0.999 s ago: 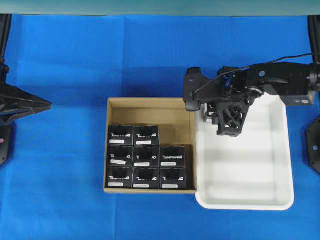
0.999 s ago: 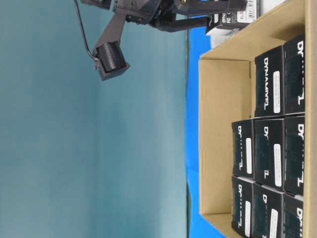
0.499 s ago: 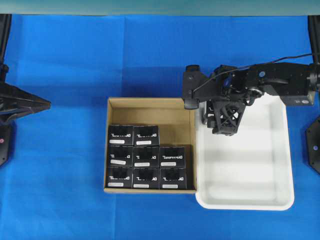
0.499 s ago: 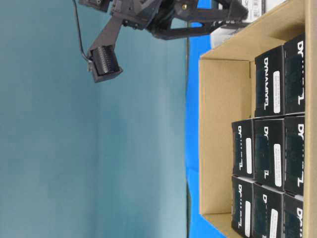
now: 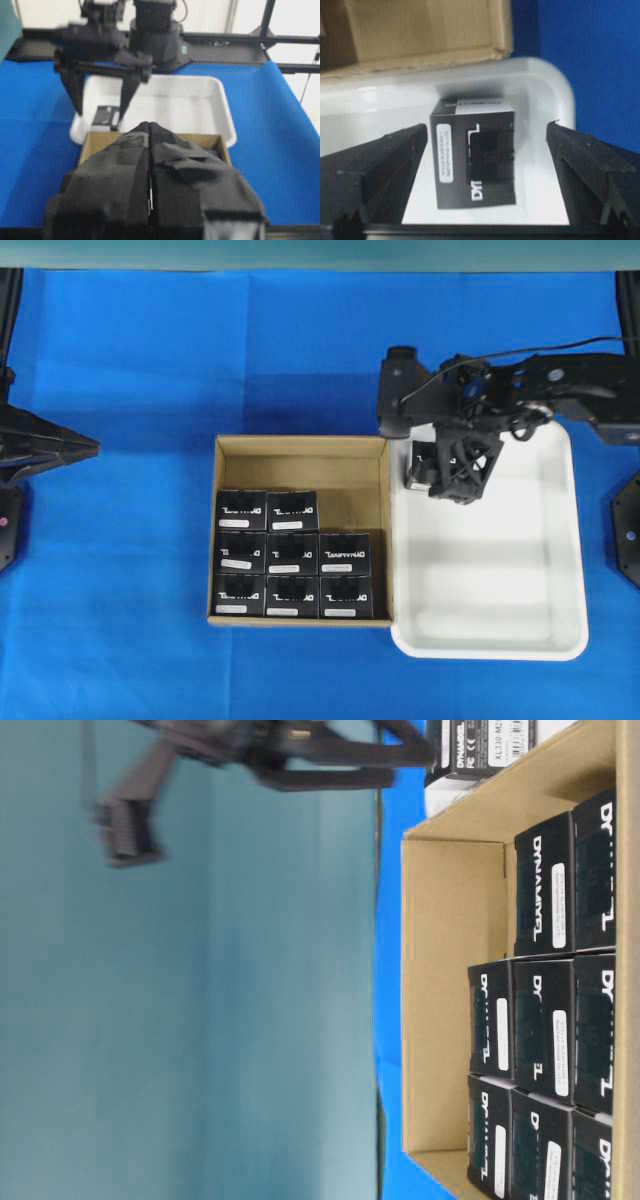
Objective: Pick the box from inside the cardboard box.
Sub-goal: 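Open the right gripper and raise it away from the box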
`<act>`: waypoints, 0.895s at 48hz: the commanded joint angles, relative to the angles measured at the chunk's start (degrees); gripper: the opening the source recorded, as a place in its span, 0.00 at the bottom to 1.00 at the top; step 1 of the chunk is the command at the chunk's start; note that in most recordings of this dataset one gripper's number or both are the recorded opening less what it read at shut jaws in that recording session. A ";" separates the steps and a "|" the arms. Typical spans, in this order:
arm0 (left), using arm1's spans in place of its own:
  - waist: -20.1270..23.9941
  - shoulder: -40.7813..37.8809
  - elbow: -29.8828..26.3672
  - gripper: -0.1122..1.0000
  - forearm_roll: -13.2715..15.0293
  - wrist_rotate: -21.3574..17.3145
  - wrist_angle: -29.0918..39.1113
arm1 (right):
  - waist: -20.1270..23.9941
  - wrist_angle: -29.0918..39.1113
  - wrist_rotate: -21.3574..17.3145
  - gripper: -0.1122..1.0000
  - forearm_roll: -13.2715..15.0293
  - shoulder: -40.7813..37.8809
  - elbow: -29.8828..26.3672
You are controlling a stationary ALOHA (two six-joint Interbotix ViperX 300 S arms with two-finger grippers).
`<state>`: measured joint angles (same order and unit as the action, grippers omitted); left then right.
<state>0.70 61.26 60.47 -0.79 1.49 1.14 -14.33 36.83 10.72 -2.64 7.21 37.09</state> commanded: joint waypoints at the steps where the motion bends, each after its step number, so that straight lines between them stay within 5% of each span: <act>1: -0.18 -0.26 -1.76 0.05 -0.18 -0.09 -0.18 | 0.18 1.23 -0.09 0.97 -0.09 2.64 -1.49; 43: -0.09 -0.26 -1.76 0.05 -0.18 -0.09 0.79 | -0.35 1.14 -0.35 0.97 -0.35 21.62 2.02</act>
<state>0.70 61.26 60.47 -0.88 1.49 2.20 -14.77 39.11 10.46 -2.81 27.42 38.85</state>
